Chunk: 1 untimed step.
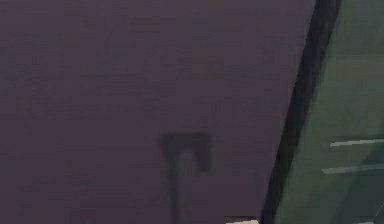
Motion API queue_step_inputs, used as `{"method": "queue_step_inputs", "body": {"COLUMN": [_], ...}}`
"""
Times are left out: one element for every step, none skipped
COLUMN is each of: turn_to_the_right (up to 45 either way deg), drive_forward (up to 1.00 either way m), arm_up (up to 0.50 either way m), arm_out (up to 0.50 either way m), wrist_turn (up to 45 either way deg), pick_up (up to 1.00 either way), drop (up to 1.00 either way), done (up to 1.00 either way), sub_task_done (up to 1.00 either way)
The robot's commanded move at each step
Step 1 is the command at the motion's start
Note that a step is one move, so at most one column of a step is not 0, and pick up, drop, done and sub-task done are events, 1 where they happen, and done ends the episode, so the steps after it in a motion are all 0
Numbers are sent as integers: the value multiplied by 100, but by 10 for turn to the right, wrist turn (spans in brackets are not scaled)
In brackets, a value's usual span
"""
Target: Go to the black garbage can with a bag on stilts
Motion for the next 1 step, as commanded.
{"method": "queue_step_inputs", "body": {"turn_to_the_right": [450], "drive_forward": [0], "arm_up": [0], "arm_out": [0], "wrist_turn": [0], "pick_up": [0], "drop": [0], "done": [0], "sub_task_done": [0]}}
